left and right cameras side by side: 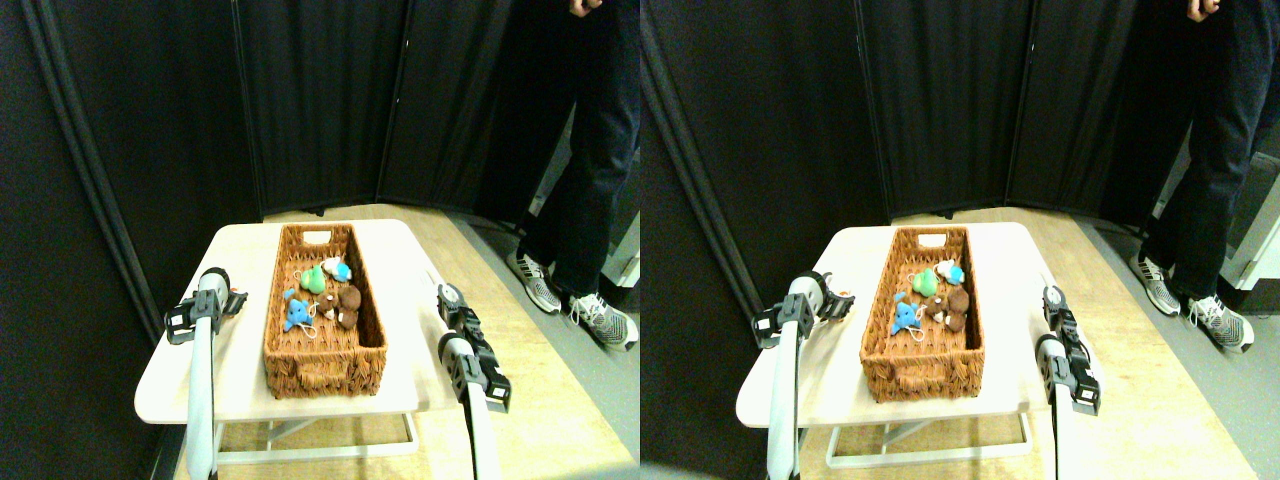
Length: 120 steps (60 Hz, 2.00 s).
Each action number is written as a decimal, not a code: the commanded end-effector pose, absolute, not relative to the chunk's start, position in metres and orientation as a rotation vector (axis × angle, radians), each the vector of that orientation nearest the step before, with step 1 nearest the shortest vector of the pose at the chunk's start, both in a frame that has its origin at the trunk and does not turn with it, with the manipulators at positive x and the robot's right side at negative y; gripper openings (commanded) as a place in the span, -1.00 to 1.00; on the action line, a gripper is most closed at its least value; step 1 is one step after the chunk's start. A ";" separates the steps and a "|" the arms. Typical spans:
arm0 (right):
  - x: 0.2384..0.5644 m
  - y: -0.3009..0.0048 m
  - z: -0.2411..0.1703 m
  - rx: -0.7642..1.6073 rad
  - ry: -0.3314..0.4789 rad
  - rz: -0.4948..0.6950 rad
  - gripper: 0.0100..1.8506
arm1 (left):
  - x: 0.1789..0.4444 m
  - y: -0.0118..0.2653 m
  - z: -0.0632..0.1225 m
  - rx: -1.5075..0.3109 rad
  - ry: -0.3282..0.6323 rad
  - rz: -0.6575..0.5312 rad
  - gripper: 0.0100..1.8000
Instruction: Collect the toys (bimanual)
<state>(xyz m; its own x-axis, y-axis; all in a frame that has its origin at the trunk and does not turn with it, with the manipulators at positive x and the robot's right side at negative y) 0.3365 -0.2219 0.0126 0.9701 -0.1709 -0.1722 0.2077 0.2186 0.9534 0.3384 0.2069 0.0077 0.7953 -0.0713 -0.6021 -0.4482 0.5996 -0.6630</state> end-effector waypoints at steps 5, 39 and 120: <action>0.338 -0.229 0.004 1.328 0.004 -0.274 -1.00 | 0.342 0.213 0.009 -0.909 0.616 0.258 -0.46; 0.331 -0.226 -0.006 1.309 0.025 -0.275 -1.00 | 0.341 0.220 -0.019 -0.955 0.524 0.248 -0.46; 0.336 -0.206 -0.010 1.336 0.069 -0.264 -1.00 | 0.353 0.223 -0.047 -1.064 0.374 0.248 -1.00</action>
<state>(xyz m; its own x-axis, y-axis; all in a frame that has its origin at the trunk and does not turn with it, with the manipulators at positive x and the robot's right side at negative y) 0.3324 -0.2096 -0.0133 0.9588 -0.1604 -0.2345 0.2646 0.2036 0.9426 0.3534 0.2267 -0.0405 0.9222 0.0247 -0.3860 -0.3483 0.4870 -0.8009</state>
